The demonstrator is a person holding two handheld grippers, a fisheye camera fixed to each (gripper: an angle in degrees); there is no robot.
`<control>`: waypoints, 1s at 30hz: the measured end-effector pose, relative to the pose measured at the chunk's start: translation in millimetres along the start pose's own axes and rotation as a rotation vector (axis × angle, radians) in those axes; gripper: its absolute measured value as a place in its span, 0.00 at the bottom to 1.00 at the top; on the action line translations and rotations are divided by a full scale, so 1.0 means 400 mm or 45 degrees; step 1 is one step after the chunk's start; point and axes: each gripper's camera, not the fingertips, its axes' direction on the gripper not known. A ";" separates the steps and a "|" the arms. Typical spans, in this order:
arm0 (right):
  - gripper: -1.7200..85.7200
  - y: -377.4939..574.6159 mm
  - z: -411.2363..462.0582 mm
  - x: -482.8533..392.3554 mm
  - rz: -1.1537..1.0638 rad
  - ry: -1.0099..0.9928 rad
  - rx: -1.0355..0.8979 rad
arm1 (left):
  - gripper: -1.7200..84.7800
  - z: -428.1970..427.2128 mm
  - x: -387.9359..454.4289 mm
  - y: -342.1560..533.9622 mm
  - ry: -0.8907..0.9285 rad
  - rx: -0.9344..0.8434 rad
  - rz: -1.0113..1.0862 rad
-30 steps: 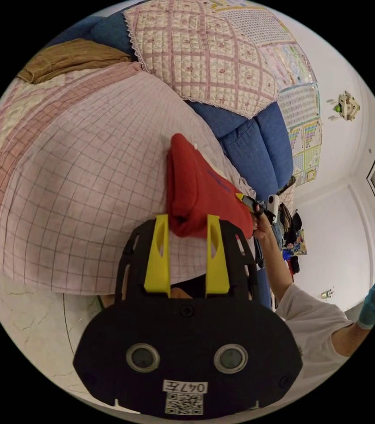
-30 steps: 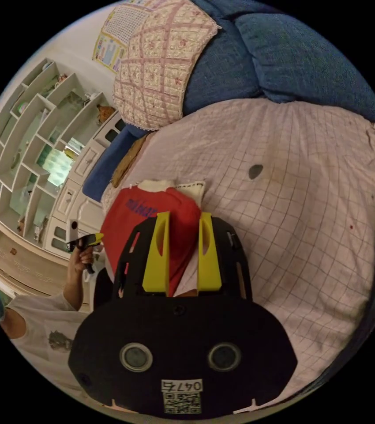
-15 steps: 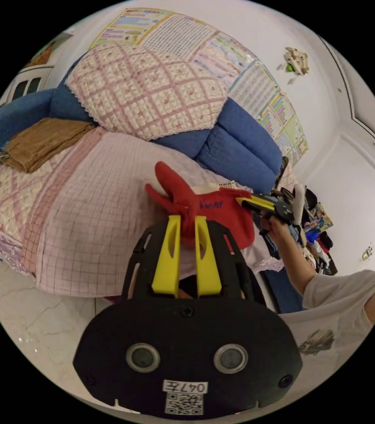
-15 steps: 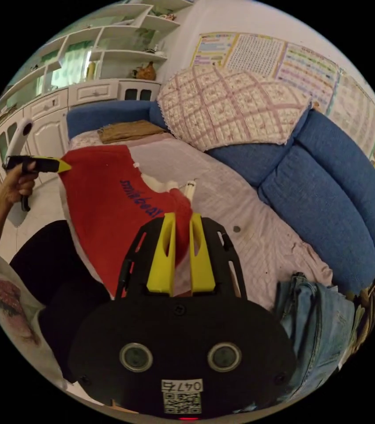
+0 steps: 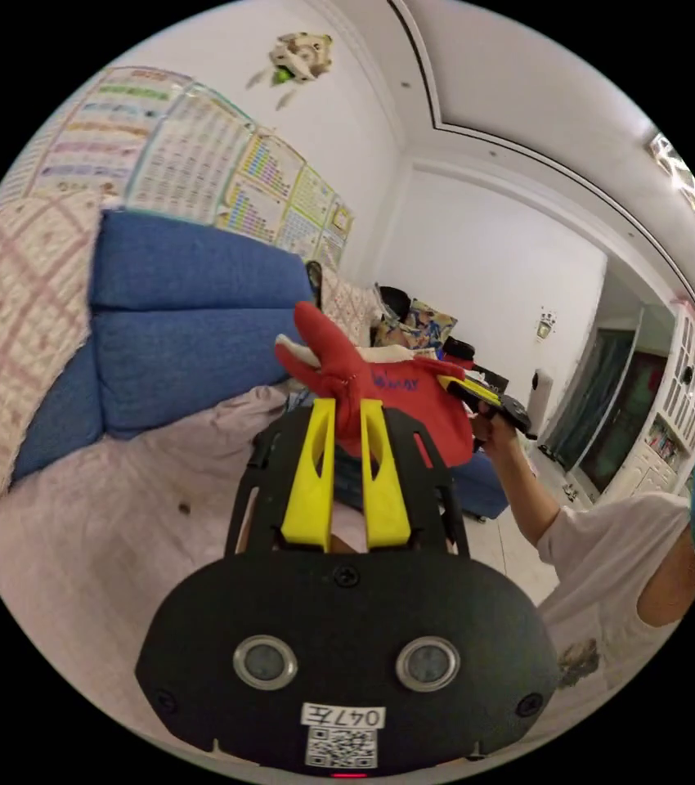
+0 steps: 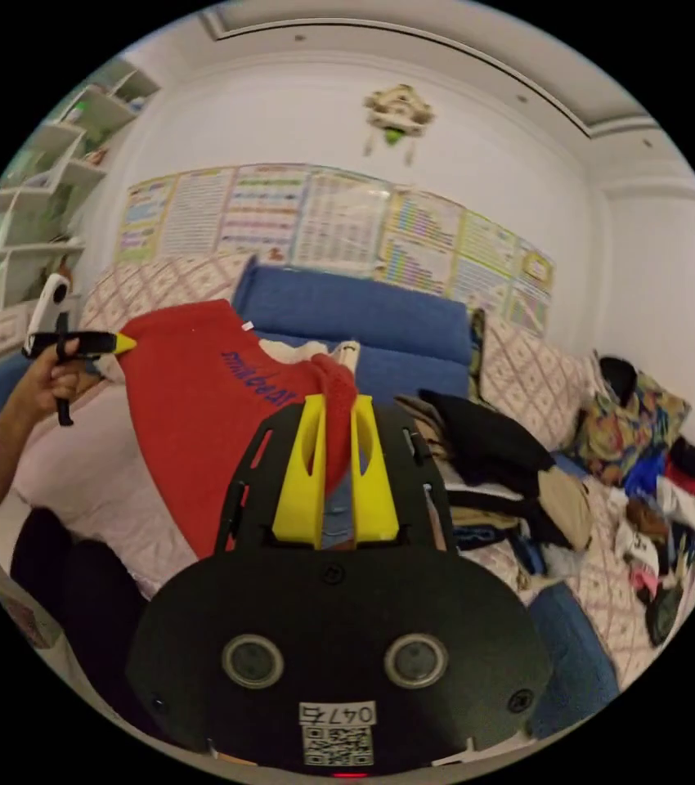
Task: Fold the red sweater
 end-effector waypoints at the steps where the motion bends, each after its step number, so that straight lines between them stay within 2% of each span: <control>1: 0.04 0.006 -0.025 0.111 0.107 0.017 -0.055 | 0.09 0.105 -0.027 -0.028 -0.014 -0.067 -0.057; 4: 0.09 0.087 -0.014 0.318 0.295 0.093 -0.308 | 0.11 0.309 -0.115 0.005 -0.091 -0.226 -0.271; 7: 0.19 0.219 -0.022 0.438 0.337 0.309 -0.510 | 0.11 0.297 -0.123 0.119 -0.098 -0.173 -0.297; 9: 0.20 0.264 -0.110 0.491 0.402 0.300 -0.461 | 0.11 0.224 -0.095 0.189 -0.206 -0.151 -0.242; 13: 0.16 0.209 -0.402 0.509 0.447 0.191 -0.060 | 0.11 -0.041 -0.018 0.329 -0.522 -0.059 -0.199; 15: 0.14 0.144 -0.503 0.462 0.400 0.137 0.136 | 0.10 -0.169 0.022 0.381 -0.630 0.021 -0.220; 18: 0.09 0.068 -0.589 0.336 0.323 -0.015 0.414 | 0.07 -0.347 0.129 0.502 -0.963 0.178 -0.212; 20: 0.03 0.053 -0.574 0.204 0.254 -0.194 0.544 | 0.03 -0.401 0.235 0.641 -1.420 0.280 -0.138; 21: 0.03 0.055 -0.559 0.169 0.241 -0.246 0.553 | 0.02 -0.402 0.253 0.674 -1.506 0.279 -0.131; 22: 0.02 0.064 -0.516 0.101 0.251 -0.352 0.545 | 0.02 -0.400 0.272 0.729 -1.600 0.225 -0.135; 26: 0.01 0.130 -0.272 -0.182 0.407 -0.759 0.344 | 0.01 -0.405 0.273 0.830 -1.591 -0.069 -0.288; 30: 0.01 0.106 -0.066 -0.476 0.332 -1.032 -0.009 | 0.01 -0.452 0.261 0.812 -1.663 -0.137 -0.349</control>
